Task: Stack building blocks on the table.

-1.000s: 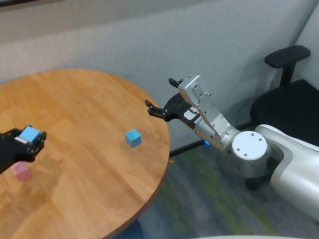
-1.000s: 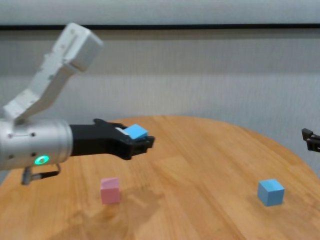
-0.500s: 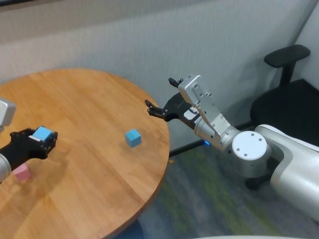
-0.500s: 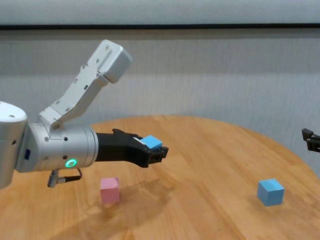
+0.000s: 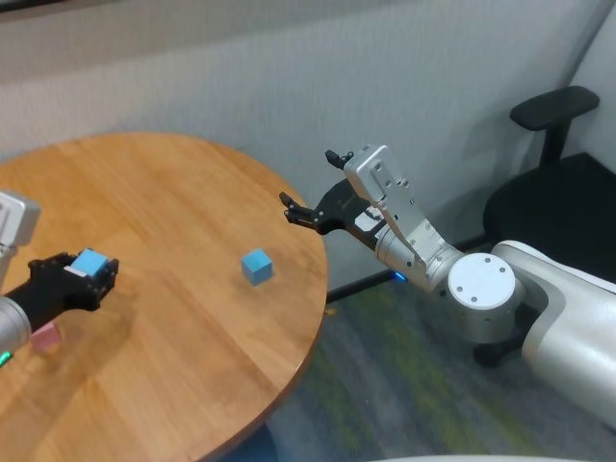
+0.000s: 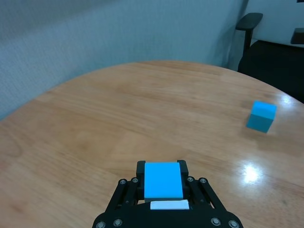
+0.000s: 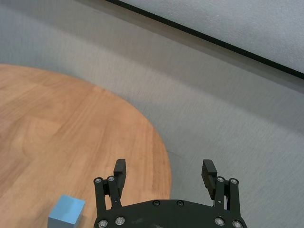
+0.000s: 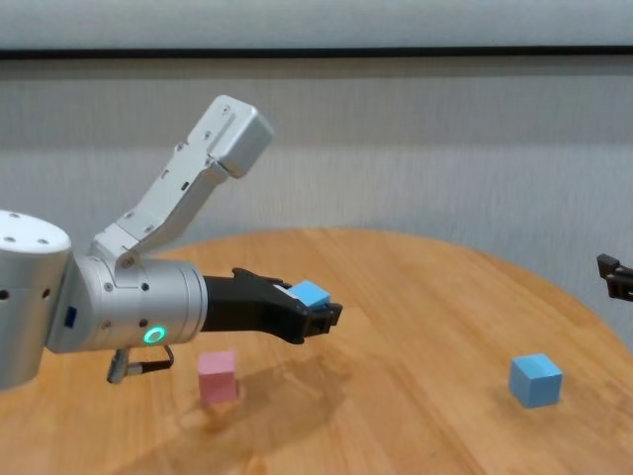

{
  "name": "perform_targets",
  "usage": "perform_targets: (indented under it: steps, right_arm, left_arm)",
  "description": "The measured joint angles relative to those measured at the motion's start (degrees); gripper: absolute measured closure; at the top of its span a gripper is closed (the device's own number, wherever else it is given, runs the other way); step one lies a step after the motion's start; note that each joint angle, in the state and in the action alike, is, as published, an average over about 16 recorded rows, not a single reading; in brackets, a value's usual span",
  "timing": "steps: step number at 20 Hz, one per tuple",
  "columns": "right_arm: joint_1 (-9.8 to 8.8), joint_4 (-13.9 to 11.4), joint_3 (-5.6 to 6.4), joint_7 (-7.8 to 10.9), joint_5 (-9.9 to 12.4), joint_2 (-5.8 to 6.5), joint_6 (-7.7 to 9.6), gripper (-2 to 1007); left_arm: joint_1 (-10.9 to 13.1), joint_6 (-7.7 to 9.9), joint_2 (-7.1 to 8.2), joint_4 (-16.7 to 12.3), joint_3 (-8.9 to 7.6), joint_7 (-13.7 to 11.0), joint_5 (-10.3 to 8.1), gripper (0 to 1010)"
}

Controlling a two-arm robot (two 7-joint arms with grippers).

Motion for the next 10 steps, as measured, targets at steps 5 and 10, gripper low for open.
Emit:
perform_targets:
  steps: [5,10]
  right_arm:
    - [0.00,0.00,0.00,0.00,0.00,0.00,0.00,0]
    - [0.00,0.00,0.00,0.00,0.00,0.00,0.00,0]
  left_arm:
    - [0.18,-0.17,-0.70,0.58,0.16,-0.03,0.18,614]
    - [-0.19,-0.57,-1.69,2.10,0.36,-0.03,0.39,614]
